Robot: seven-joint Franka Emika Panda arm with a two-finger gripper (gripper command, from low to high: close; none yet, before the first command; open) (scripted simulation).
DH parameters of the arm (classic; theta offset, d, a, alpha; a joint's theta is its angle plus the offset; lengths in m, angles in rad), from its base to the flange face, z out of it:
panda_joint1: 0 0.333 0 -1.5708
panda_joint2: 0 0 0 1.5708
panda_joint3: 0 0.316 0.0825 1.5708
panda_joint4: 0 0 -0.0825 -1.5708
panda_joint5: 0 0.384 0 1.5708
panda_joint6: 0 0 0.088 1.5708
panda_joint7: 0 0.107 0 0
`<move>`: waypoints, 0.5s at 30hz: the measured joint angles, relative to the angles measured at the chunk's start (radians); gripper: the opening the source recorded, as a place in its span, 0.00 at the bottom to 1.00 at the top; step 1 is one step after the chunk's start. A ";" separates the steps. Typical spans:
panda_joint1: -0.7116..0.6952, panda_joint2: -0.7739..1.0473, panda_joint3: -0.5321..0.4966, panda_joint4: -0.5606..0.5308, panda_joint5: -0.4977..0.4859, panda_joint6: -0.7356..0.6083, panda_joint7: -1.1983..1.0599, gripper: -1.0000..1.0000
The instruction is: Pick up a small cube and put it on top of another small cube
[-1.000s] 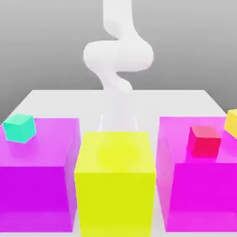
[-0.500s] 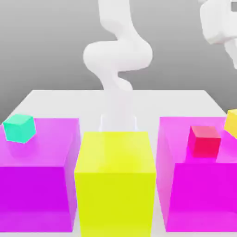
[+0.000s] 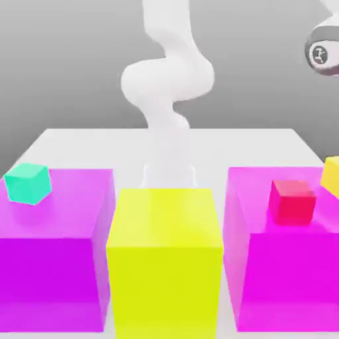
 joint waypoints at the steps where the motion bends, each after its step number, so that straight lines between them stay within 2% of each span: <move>1: 0.011 -0.001 0.007 -0.012 0.004 0.000 0.017 0.50; 15: 0.085 -0.032 0.094 -0.161 -0.028 -0.015 0.344 0.50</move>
